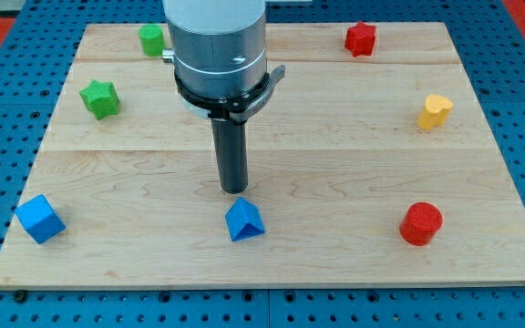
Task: Push green star into green circle
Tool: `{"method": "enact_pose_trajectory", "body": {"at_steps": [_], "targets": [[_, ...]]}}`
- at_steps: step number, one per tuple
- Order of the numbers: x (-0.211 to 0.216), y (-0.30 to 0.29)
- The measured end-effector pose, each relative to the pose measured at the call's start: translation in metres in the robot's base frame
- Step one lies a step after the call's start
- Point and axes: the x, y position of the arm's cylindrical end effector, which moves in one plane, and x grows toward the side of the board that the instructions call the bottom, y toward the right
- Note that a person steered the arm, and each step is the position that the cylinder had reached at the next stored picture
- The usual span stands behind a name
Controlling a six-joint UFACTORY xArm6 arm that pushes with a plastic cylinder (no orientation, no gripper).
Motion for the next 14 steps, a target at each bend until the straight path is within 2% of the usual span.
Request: {"method": "enact_pose_trajectory", "body": {"at_steps": [6,7,8,9,10,11,12,13,14], "targets": [[0.006,0.009],[-0.022,-0.033],[-0.028,-0.059],[-0.008,-0.104],[-0.033,-0.143],[-0.044,-0.229],[-0.086,-0.228],[-0.137,-0.171],[-0.174,-0.151]]}}
